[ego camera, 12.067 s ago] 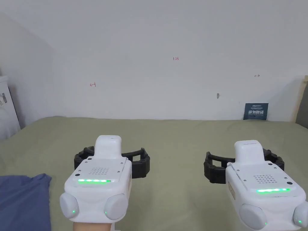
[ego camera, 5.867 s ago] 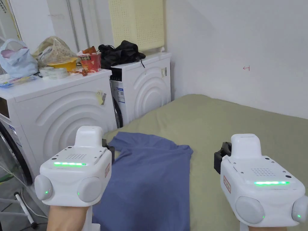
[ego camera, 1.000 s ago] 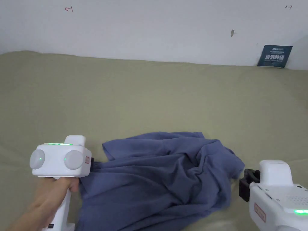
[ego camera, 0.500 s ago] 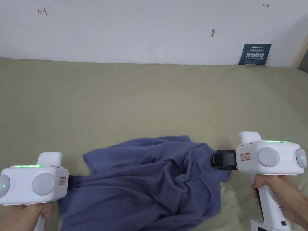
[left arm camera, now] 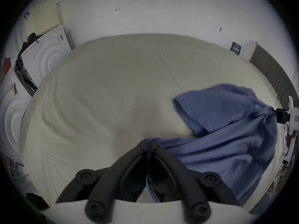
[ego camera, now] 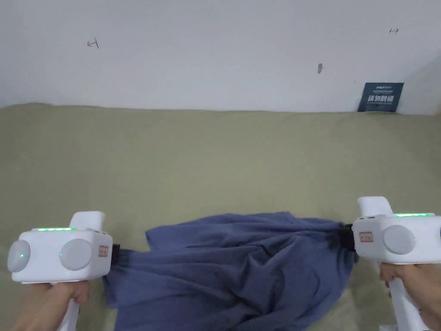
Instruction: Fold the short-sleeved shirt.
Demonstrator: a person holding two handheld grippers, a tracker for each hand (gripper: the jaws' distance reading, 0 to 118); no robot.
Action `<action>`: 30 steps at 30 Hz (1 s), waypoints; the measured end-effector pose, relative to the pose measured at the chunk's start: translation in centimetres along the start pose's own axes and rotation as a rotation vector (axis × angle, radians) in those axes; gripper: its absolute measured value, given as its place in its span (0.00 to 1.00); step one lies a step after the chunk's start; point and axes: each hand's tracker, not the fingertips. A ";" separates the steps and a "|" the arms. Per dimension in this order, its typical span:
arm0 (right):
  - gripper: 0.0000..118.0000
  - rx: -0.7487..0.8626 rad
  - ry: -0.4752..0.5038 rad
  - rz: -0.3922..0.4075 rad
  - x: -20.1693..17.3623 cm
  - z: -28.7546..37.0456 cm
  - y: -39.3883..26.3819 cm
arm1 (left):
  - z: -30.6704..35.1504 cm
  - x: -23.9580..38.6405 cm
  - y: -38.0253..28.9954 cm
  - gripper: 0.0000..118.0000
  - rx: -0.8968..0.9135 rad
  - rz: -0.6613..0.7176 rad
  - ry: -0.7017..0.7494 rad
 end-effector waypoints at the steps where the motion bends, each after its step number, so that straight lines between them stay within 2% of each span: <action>1: 0.13 0.020 0.001 0.003 -0.1 1.5 0.3 | 1.5 -0.3 0.5 0.02 0.035 -0.013 0.012; 8: 0.13 0.180 -0.016 0.017 1.5 11.6 3.4 | 12.0 -3.8 3.0 0.02 0.203 -0.012 0.101; 11: 0.13 0.244 -0.019 0.006 1.2 16.3 4.5 | 16.6 -5.1 4.2 0.02 0.277 0.011 0.101; 18: 0.13 0.382 -0.054 0.062 -0.5 24.1 8.7 | 25.2 -3.9 8.2 0.02 0.446 0.009 0.143; 23: 0.13 0.426 -0.095 0.067 -0.4 25.8 12.9 | 26.8 -2.3 12.5 0.02 0.493 -0.011 0.184; 26: 0.13 0.443 -0.133 0.077 -0.5 25.3 15.9 | 26.1 -1.6 15.7 0.02 0.513 0.030 0.190; 30: 0.13 0.454 -0.164 0.044 -0.4 23.3 20.1 | 24.2 -0.2 20.0 0.02 0.529 0.037 0.227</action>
